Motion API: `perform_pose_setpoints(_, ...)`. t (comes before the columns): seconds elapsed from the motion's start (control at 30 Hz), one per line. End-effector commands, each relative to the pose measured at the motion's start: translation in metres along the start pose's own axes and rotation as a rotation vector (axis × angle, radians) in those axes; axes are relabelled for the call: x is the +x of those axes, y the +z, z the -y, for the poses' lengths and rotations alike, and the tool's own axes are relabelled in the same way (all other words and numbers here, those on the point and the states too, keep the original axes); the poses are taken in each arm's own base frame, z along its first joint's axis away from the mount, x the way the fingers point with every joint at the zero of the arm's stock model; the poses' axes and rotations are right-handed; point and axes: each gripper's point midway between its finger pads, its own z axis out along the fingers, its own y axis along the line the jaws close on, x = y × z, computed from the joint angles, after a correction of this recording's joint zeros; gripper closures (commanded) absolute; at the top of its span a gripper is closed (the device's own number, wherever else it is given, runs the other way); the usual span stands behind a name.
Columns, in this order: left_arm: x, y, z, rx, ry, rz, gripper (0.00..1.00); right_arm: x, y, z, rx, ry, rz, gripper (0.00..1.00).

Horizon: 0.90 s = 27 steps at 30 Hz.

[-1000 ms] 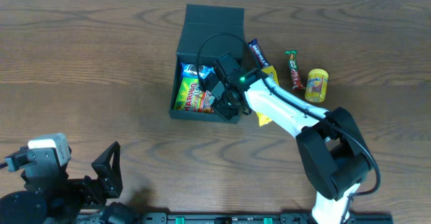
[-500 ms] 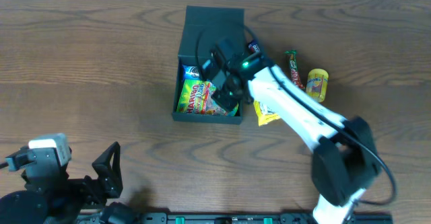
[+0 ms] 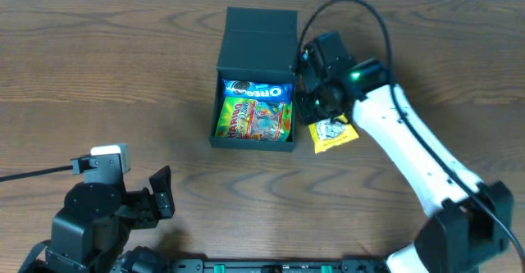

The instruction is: Pack container

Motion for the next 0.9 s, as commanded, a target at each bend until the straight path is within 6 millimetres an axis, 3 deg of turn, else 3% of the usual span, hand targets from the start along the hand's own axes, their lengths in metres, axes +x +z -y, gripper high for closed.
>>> perform_pose_setpoints(0.0, -0.001, -0.001, -0.001, -0.006, 0.014, 0.009, 0.05, 0.012, 0.022, 0.005, 0.007, 0.162, -0.033, 0.66)
perform_pose_setpoints(0.47, -0.001, -0.001, 0.000, 0.000, 0.010, 0.005, 0.05, 0.034, 0.088, 0.004, 0.029, 0.200, -0.162, 0.69)
perform_pose_setpoints(0.6, -0.001, -0.001, 0.000, 0.000, 0.010, 0.005, 0.04, 0.037, 0.093, 0.006, 0.046, 0.200, -0.176, 0.85)
perform_pose_setpoints(0.87, 0.001, -0.001, 0.003, 0.017, 0.009, -0.003, 0.05, 0.054, 0.084, 0.031, 0.186, 0.195, -0.231, 0.98)
